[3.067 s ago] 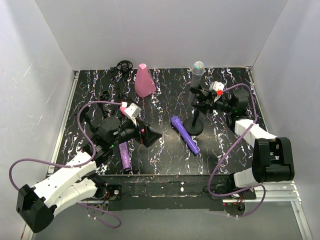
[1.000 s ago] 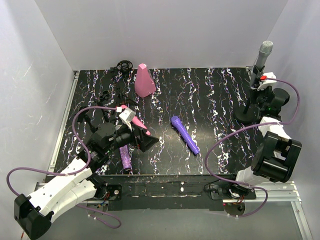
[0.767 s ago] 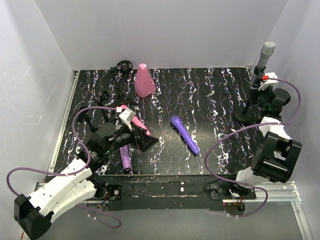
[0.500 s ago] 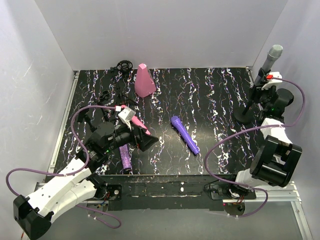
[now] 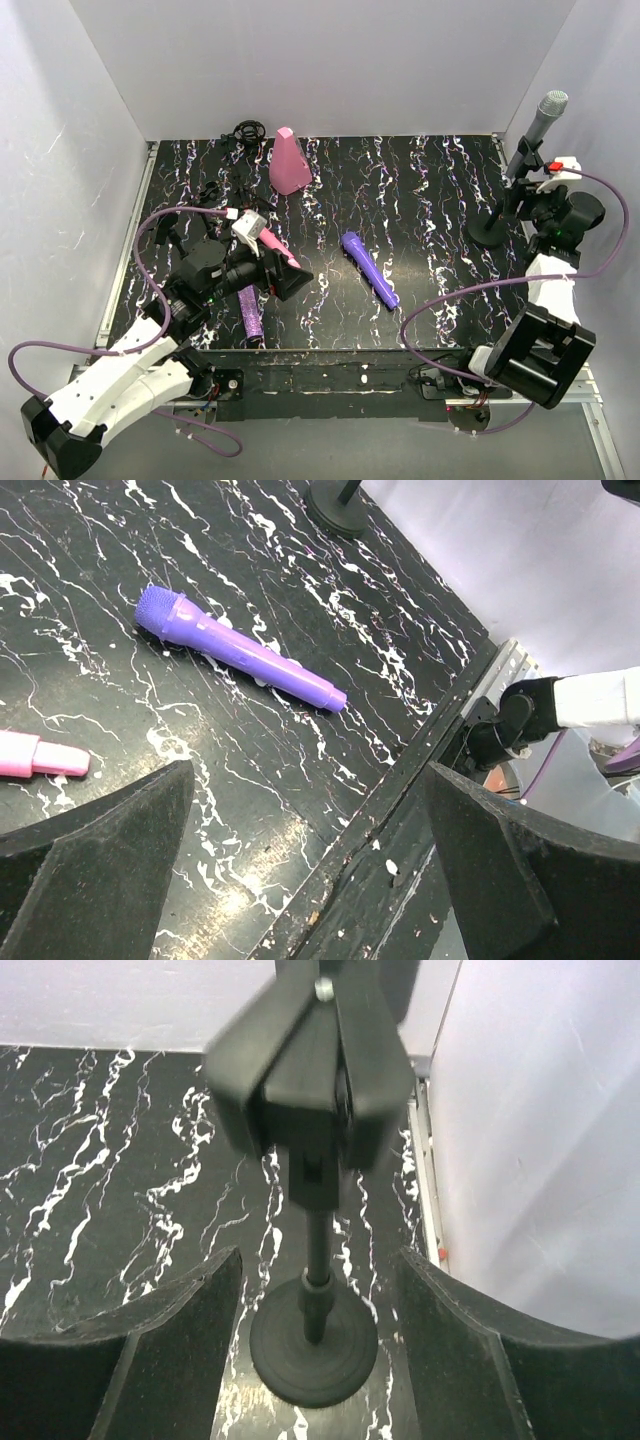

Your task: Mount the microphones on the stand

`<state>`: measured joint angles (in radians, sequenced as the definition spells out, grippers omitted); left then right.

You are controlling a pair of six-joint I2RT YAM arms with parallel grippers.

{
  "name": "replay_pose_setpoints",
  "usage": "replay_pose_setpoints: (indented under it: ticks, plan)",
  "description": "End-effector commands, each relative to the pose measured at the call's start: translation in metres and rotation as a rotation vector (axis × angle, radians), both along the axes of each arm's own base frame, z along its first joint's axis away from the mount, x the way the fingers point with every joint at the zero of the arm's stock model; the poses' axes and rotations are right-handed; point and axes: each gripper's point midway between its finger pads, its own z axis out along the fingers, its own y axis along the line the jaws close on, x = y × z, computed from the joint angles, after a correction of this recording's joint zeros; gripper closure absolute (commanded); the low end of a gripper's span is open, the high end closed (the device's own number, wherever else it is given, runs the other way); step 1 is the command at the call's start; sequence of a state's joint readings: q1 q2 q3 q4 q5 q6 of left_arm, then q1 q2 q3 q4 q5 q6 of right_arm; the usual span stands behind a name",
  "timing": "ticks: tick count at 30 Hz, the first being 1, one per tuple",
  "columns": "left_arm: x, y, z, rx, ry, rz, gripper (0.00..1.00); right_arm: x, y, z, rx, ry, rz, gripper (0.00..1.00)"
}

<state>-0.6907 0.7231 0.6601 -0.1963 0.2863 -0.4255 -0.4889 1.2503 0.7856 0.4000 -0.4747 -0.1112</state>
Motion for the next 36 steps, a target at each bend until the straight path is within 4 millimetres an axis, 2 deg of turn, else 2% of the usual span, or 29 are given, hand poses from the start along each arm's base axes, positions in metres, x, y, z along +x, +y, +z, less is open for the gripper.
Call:
replay_pose_setpoints:
  ticks: [1,9,15,21,24,28,32,36]
  plan:
    - [0.001,0.005,0.024,-0.007,-0.053,0.014,0.02,-0.024,0.011,-0.010,0.017,0.044,0.051,0.30]
    - [0.008,0.007,0.029,0.055,-0.057,0.025,0.02,-0.067,0.044,-0.030,0.024,0.139,0.193,0.31]
    - [0.016,0.007,0.039,0.095,-0.087,0.035,0.02,-0.098,0.082,-0.031,0.085,0.210,0.350,0.31]
    - [0.029,0.014,0.049,0.196,-0.129,0.068,0.02,-0.125,0.117,-0.024,0.220,0.285,0.491,0.33]
    - [0.037,0.018,0.053,0.231,-0.130,0.102,0.02,-0.140,0.145,-0.020,0.301,0.358,0.603,0.34]
    - [0.047,0.023,0.059,0.271,-0.136,0.147,0.02,-0.161,0.193,-0.021,0.273,0.459,0.805,0.34]
    - [0.056,0.038,0.070,0.330,-0.143,0.228,0.02,-0.172,0.224,-0.020,0.250,0.471,0.956,0.33]
    - [0.063,0.062,0.081,0.408,-0.155,0.332,0.02,-0.179,0.233,-0.027,0.298,0.469,1.014,0.31]
